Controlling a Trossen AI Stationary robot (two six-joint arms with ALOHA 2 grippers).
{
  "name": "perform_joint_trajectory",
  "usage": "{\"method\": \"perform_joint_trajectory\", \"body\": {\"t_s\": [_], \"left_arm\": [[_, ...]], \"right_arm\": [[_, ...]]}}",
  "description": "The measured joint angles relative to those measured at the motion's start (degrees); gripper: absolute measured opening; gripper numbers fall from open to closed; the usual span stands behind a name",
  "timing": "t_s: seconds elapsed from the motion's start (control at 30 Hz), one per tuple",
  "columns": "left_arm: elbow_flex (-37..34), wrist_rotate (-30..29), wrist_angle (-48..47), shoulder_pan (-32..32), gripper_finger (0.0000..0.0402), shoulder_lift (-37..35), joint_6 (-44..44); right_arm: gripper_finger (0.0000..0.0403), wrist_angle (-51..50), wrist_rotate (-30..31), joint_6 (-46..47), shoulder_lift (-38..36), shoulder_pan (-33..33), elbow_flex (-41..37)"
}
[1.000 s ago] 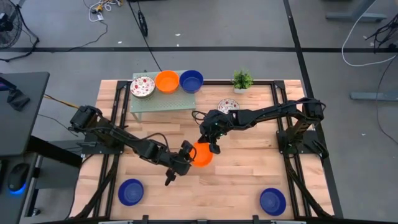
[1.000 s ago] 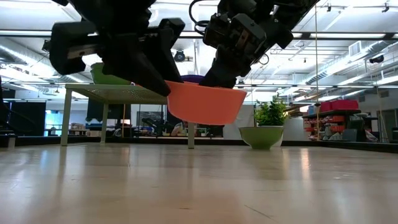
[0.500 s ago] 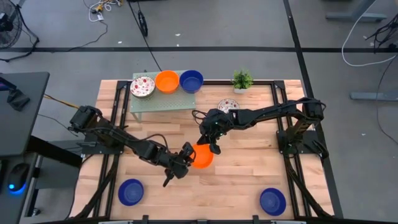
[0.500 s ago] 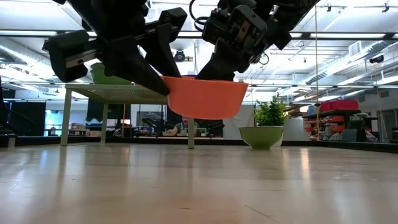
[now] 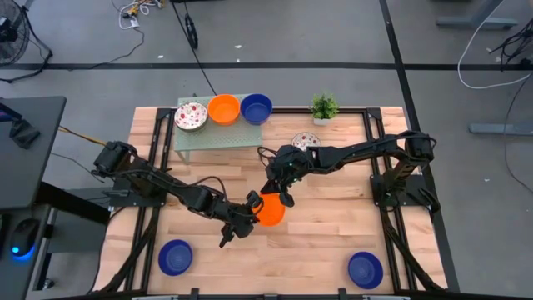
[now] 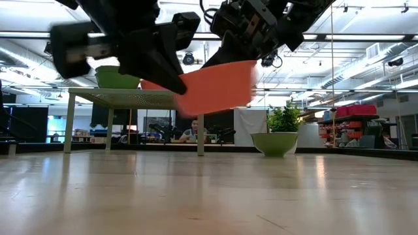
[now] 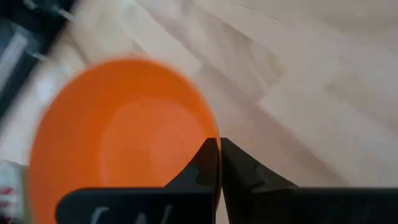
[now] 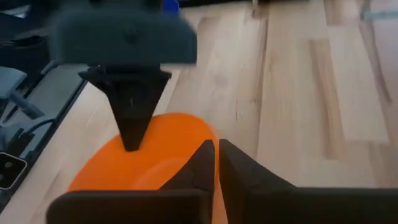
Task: Pick & Place Mini bowls
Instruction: Stack the orange bowl on top of the other orange bowls on the shelf
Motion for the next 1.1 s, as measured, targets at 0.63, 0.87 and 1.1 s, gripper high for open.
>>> {"method": "perform_joint_trajectory", "body": {"t_s": [0.63,0.87,1.1], "left_arm": [[0.82,-10.6,-8.33,-2.19,0.0005,-5.65,-28.79],[14.84,-18.06,-29.11,0.78,0.0005,-11.76,-35.0],[32.06,-19.21,-49.02,14.59,0.0005,-11.82,-34.39]], "right_arm": [[0.0091,-14.99,13.76,-8.14,-14.42,7.62,-0.12],[0.0077,-13.29,17.18,-6.86,-18.3,14.65,-10.37],[0.0067,4.01,17.39,-7.6,-18.32,16.18,-22.72]]}}
